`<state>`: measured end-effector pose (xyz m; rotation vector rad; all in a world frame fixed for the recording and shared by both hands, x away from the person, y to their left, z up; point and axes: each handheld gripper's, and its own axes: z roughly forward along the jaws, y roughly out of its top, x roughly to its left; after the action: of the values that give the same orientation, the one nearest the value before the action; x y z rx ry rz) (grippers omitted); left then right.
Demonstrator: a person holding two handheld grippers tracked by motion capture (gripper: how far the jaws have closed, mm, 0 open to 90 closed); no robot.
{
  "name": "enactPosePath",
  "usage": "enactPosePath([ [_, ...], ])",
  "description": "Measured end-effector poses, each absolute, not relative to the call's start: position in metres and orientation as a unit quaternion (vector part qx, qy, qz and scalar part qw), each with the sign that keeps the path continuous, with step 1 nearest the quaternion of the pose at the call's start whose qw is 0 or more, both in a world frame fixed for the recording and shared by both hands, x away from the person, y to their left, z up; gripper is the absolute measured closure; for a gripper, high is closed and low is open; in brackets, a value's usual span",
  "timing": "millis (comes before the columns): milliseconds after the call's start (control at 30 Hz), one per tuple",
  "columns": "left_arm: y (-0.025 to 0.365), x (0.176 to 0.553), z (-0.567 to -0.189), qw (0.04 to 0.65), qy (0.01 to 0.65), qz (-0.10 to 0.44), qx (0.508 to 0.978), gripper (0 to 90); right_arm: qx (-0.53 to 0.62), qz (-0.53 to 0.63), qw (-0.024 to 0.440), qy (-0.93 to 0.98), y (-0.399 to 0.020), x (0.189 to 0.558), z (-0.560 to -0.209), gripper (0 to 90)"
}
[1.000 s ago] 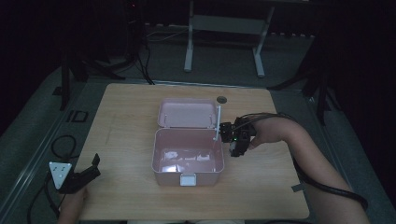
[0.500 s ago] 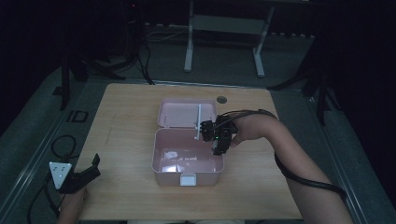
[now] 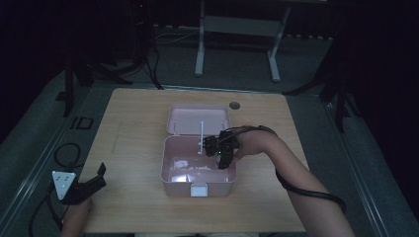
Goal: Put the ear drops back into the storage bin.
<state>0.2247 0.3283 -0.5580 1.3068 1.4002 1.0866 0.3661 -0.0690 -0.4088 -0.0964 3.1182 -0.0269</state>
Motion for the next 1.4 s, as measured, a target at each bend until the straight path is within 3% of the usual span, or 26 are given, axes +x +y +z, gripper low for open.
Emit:
enactPosePath([
  [567,0.328,0.225,-0.558,0.453,0.566,0.439,0.531,0.3,-0.040,-0.045,0.005,0.998,-0.053,0.366,-0.470,59.5],
  [933,0.328,0.225,-0.558,0.453,0.567,0.438,0.531,0.3,-0.056,-0.061,0.051,0.995,-0.050,0.366,-0.479,59.5],
  [1400,0.328,0.225,-0.558,0.453,0.566,0.438,0.532,0.3,-0.045,-0.078,0.015,0.996,-0.047,0.368,-0.498,59.1],
])
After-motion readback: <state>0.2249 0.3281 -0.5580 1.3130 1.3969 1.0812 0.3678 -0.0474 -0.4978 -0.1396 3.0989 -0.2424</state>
